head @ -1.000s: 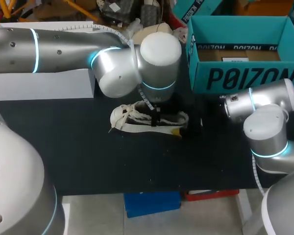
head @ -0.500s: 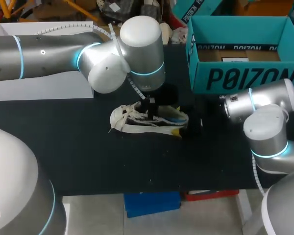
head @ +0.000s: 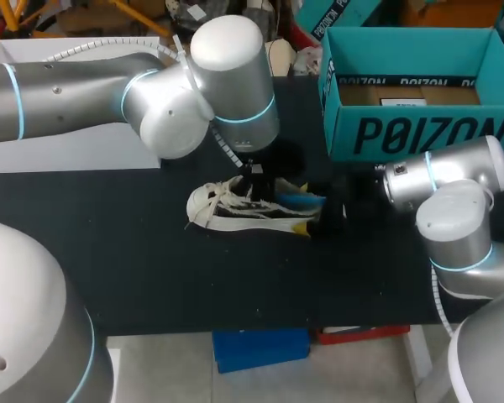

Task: Take the shoe out of the shoebox, open the shoe tongue, remove and reinsert the insole, then place the shoe into the shoebox

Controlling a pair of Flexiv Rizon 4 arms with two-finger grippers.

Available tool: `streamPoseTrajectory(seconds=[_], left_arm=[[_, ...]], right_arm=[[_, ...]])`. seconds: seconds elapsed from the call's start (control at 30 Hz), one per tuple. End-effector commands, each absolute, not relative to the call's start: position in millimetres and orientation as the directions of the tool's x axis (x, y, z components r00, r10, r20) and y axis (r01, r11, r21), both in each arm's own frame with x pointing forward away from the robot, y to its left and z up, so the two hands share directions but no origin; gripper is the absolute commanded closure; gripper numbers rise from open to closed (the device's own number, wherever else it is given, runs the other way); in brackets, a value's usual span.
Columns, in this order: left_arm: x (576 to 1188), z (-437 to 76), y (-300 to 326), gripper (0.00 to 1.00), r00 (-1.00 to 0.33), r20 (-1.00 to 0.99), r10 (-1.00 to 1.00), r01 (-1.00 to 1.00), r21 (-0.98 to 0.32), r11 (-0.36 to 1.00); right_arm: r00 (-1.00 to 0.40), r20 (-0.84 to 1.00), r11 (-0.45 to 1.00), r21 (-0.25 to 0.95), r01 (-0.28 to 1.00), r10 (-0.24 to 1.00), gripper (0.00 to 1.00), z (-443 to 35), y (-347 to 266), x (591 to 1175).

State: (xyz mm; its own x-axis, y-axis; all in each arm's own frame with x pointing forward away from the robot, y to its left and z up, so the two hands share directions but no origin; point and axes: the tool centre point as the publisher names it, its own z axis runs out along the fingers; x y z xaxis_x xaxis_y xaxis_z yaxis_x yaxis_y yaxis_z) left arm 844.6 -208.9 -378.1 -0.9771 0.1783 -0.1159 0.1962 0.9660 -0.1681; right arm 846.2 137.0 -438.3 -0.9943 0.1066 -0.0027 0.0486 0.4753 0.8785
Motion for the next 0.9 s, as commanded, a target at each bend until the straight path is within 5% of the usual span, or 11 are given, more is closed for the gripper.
streamPoseTrajectory(seconds=[0.03, 0.17, 0.3, 0.9], left_arm=[[848, -388, -216, 1.00, -0.972, -0.105, 0.211, 0.228, -0.186, 0.956], [844, -395, -218, 0.65, -0.963, -0.090, 0.254, 0.268, -0.203, 0.942], [841, -398, -220, 0.51, -0.956, -0.086, 0.279, 0.292, -0.217, 0.931], [841, -393, -256, 0.54, -0.913, -0.195, 0.358, 0.392, -0.182, 0.902]], right_arm=[[-0.994, -0.002, 0.477, 0.878, 0.050, 0.109, 1.00, -442, 140, 845], [-0.994, -0.002, 0.477, 0.878, 0.050, 0.109, 1.00, -442, 140, 845], [-0.994, -0.002, 0.477, 0.878, 0.050, 0.109, 1.00, -442, 140, 845], [-0.994, -0.002, 0.477, 0.878, 0.050, 0.109, 1.00, -442, 140, 845]])
